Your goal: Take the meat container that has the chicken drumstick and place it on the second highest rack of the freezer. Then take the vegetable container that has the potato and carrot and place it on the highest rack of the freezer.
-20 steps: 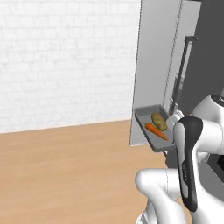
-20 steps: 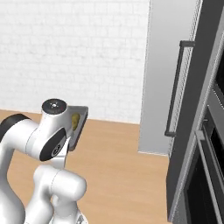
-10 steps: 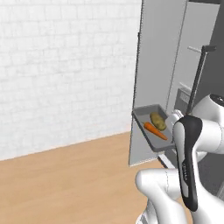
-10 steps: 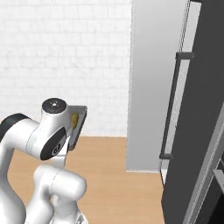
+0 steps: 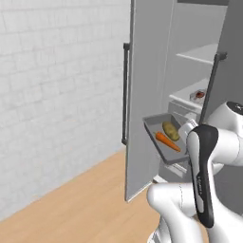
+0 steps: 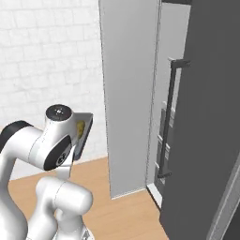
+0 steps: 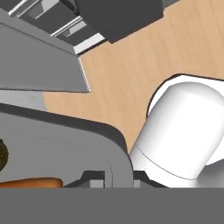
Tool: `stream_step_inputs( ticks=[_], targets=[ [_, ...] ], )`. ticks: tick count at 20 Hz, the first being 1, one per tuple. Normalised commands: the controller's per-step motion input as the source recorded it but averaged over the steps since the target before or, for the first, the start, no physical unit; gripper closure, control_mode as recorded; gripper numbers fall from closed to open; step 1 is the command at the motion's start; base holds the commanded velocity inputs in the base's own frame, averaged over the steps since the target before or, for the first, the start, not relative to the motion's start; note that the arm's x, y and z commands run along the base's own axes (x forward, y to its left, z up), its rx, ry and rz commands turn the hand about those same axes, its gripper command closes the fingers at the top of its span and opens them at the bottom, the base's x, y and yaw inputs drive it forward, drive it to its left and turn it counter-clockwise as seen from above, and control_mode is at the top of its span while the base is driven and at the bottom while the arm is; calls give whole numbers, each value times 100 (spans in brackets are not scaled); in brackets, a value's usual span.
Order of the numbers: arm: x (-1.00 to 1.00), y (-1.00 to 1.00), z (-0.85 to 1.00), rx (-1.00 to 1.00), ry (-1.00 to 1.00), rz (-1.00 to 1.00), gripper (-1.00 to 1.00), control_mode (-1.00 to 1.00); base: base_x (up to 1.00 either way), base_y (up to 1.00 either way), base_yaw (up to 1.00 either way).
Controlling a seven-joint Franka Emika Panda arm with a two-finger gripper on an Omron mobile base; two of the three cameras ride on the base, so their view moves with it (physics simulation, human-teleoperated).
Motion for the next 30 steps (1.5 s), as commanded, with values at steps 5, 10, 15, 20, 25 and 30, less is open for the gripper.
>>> stream_step_inputs(
  ticks=[5,10,15,20,25,30],
  targets=[
    [0,0,0,0,0,0,100,100,2,68,-66],
    [0,0,0,0,0,0,100,100,19,43,-69],
    [0,0,0,0,0,0,100,100,63,37,-52],
    [0,0,0,0,0,0,100,100,88,46,-17],
    [0,0,0,0,0,0,100,100,84,17,-1],
    [0,0,0,0,0,0,100,100,33,-5,-2]
  ],
)
